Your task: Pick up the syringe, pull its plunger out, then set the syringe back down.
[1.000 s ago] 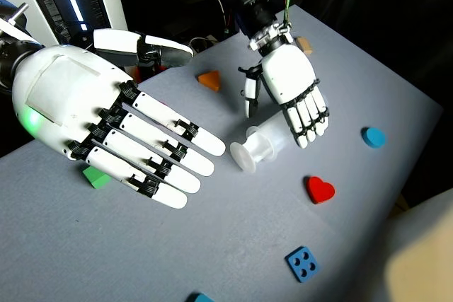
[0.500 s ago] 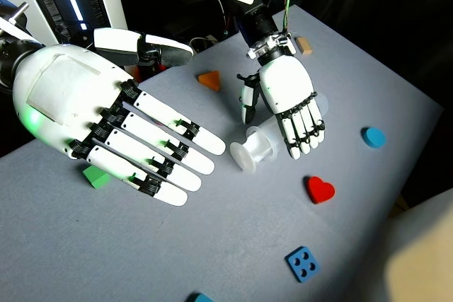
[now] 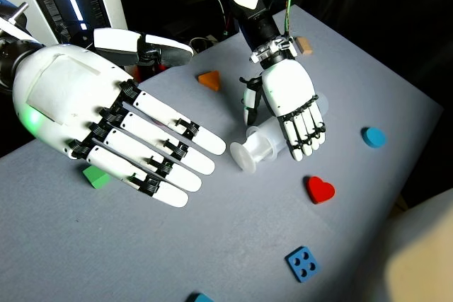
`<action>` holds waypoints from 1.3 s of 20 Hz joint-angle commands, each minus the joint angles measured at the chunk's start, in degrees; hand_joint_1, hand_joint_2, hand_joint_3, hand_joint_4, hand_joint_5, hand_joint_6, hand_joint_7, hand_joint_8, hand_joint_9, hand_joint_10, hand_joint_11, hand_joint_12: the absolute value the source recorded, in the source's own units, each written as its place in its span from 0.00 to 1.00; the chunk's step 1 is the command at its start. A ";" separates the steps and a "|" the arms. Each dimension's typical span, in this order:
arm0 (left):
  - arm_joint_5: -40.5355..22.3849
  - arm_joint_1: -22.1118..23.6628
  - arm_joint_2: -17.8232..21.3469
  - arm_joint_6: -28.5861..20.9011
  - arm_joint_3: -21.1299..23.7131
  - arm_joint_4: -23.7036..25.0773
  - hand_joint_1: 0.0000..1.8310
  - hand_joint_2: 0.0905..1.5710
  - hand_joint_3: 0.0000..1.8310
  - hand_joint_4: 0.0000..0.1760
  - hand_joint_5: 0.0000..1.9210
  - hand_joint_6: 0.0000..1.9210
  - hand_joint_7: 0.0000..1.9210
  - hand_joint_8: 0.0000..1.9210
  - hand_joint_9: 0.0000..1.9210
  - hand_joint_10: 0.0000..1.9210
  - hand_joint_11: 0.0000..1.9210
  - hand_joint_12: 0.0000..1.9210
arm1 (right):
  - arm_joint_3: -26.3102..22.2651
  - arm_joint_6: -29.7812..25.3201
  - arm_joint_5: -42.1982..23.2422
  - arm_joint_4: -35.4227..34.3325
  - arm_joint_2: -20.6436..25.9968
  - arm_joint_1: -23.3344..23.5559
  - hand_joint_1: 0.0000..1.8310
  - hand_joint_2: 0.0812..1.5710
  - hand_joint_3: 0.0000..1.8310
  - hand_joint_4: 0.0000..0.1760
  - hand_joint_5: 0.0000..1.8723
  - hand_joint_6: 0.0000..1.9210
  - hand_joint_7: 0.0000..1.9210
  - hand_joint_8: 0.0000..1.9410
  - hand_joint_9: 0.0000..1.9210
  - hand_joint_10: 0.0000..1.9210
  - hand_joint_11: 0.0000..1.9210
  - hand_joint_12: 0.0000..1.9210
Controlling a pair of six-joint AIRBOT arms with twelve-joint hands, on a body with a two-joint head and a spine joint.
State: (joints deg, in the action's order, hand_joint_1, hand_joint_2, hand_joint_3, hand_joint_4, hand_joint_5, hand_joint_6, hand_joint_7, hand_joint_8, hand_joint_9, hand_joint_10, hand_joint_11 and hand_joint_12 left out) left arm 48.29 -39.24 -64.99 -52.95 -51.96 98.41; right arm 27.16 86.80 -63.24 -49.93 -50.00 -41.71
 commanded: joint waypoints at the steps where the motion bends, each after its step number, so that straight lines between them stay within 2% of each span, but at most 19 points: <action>1: 2.87 0.00 -0.32 -0.39 -0.17 3.73 0.53 0.57 0.00 0.00 0.11 0.00 0.09 0.00 0.08 0.00 0.00 0.22 | -0.14 -0.67 -5.18 4.24 -0.02 0.40 0.00 0.61 0.00 0.00 0.08 0.00 0.09 0.00 0.07 0.00 0.00 0.24; 4: 2.86 -0.83 -0.58 -1.81 -0.29 4.67 0.52 0.62 0.01 0.00 0.12 0.00 0.12 0.00 0.12 0.01 0.00 0.34 | -0.14 -0.70 -5.16 4.24 -0.03 0.40 0.00 0.61 0.00 0.00 0.08 0.00 0.09 0.00 0.07 0.00 0.00 0.27; 5: 2.86 -0.93 -0.63 -1.81 -0.30 4.72 0.53 0.62 0.00 0.00 0.13 0.00 0.13 0.01 0.13 0.01 0.00 0.37 | -0.14 -0.71 -5.16 4.24 -0.03 0.40 0.00 0.61 0.00 0.00 0.08 0.00 0.09 0.00 0.06 0.00 0.00 0.23; 6: 2.86 -1.02 -0.70 -1.81 -0.32 4.78 0.53 0.63 0.00 0.00 0.15 0.00 0.16 0.00 0.16 0.01 0.00 0.41 | -0.14 -0.72 -5.17 4.24 -0.03 0.40 0.00 0.61 0.00 0.00 0.07 0.00 0.09 0.00 0.05 0.00 0.00 0.21; 7: 2.85 -1.10 -0.79 -1.81 -0.33 4.82 0.54 0.66 0.00 0.00 0.22 0.01 0.22 0.00 0.21 0.01 0.01 0.46 | -0.14 -0.74 -5.17 4.24 -0.03 0.40 0.00 0.61 0.00 0.00 0.07 0.00 0.08 0.00 0.05 0.00 0.00 0.20; 8: 2.84 -1.10 -0.82 -1.81 -0.33 4.84 0.52 0.72 0.00 0.00 0.26 0.01 0.25 0.00 0.24 0.01 0.05 0.49 | -0.14 -0.74 -5.17 4.24 -0.03 0.40 0.00 0.61 0.00 0.00 0.07 0.00 0.08 0.00 0.06 0.00 0.00 0.21; 9: 2.84 -1.07 -0.84 -1.81 -0.32 4.84 0.52 0.72 0.00 0.00 0.26 0.01 0.25 0.00 0.24 0.01 0.05 0.49 | -0.14 -0.75 -5.17 4.24 -0.02 0.40 0.00 0.61 0.00 0.00 0.07 0.00 0.08 0.00 0.06 0.00 0.00 0.21; 11: 2.84 -0.98 -0.89 -2.50 -0.37 5.15 0.59 0.73 0.00 0.00 0.38 0.01 0.36 0.01 0.36 0.02 0.17 0.48 | -0.14 -0.76 -5.18 4.24 -0.02 0.40 0.00 0.61 0.00 0.00 0.07 0.00 0.08 0.00 0.06 0.00 0.00 0.24; 12: 2.84 -0.95 -0.89 -2.75 -0.37 5.28 0.59 0.73 0.00 0.00 0.38 0.01 0.36 0.01 0.36 0.02 0.17 0.48 | -0.14 -0.78 -5.18 4.24 -0.02 0.40 0.00 0.61 0.00 0.00 0.07 0.00 0.08 0.00 0.06 0.00 0.00 0.24; 13: 2.84 -0.90 -0.90 -2.85 -0.35 5.33 0.65 0.74 0.00 0.00 0.47 0.57 0.40 0.53 0.49 0.04 0.29 0.48 | -0.13 -0.78 -5.18 4.24 -0.02 0.40 0.00 0.61 0.00 0.00 0.07 0.00 0.08 0.00 0.06 0.00 0.00 0.24; 14: 2.84 -0.90 -0.93 -2.86 -0.32 5.33 0.72 0.73 0.00 0.00 0.49 0.54 0.41 0.58 0.43 0.58 0.34 0.52 | -0.13 -0.78 -5.17 4.24 -0.02 0.40 0.00 0.61 0.00 0.00 0.08 0.00 0.09 0.00 0.06 0.00 0.00 0.24; 15: 2.83 -0.90 -0.94 -2.86 -0.24 5.33 0.74 0.72 0.00 0.00 0.48 0.54 0.42 0.59 0.42 0.69 0.36 0.55 | -0.13 -0.78 -5.17 4.24 -0.02 0.40 0.00 0.61 0.00 0.00 0.08 0.00 0.09 0.00 0.06 0.00 0.00 0.24; 18: 2.79 -0.89 -0.96 -2.86 0.09 5.33 0.75 0.69 0.00 0.00 0.49 0.49 0.51 0.51 0.47 0.65 0.44 0.55 | -0.13 -0.87 -5.06 4.24 -0.02 0.39 0.00 0.61 0.00 0.00 0.09 0.00 0.09 0.00 0.07 0.00 0.00 0.27; 19: 2.79 -0.89 -0.96 -2.86 0.15 5.33 0.75 0.69 0.00 0.00 0.49 0.48 0.52 0.50 0.48 0.64 0.46 0.53 | -0.13 -0.92 -5.01 4.24 -0.02 0.38 0.00 0.61 0.00 0.00 0.07 0.00 0.08 0.00 0.05 0.00 0.00 0.23; 21: 2.35 -0.72 -0.93 -2.86 0.24 5.64 0.75 0.69 0.00 0.00 0.49 0.49 0.52 0.49 0.48 0.63 0.46 0.53 | -0.13 -1.44 -4.82 4.24 -0.02 0.35 0.00 0.61 0.00 0.00 0.07 0.00 0.08 0.00 0.06 0.00 0.00 0.22; 23: 0.13 0.08 -0.57 -3.47 0.01 9.00 0.75 0.68 0.00 0.00 0.51 0.48 0.52 0.48 0.49 0.62 0.46 0.52 | -0.12 -3.32 -4.28 4.55 0.01 0.13 0.00 0.61 0.00 0.00 0.05 0.00 0.06 0.00 0.04 0.00 0.00 0.18; 24: -1.50 0.83 -0.34 -3.47 -0.21 11.41 0.80 0.68 0.00 0.00 0.51 0.46 0.52 0.47 0.49 0.57 0.44 0.71 | -0.11 -4.58 -3.87 4.97 0.11 -0.11 0.00 0.61 0.00 0.00 0.04 0.00 0.04 0.00 0.02 0.00 0.00 0.13; 26: -3.24 2.05 0.31 -3.47 -0.29 14.29 0.82 0.68 0.00 0.00 0.51 0.47 0.51 0.49 0.47 0.58 0.42 0.76 | 0.10 -7.71 -3.19 5.64 0.51 -0.04 0.00 0.62 0.00 0.00 0.05 0.00 0.05 0.00 0.03 0.00 0.00 0.14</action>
State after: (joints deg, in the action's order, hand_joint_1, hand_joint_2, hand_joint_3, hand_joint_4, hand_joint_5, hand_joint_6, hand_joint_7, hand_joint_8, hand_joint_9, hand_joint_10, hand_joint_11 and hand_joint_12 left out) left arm 41.93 -37.82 -65.10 -56.77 -52.12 108.18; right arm 27.16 79.66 -61.78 -48.93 -49.71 -42.13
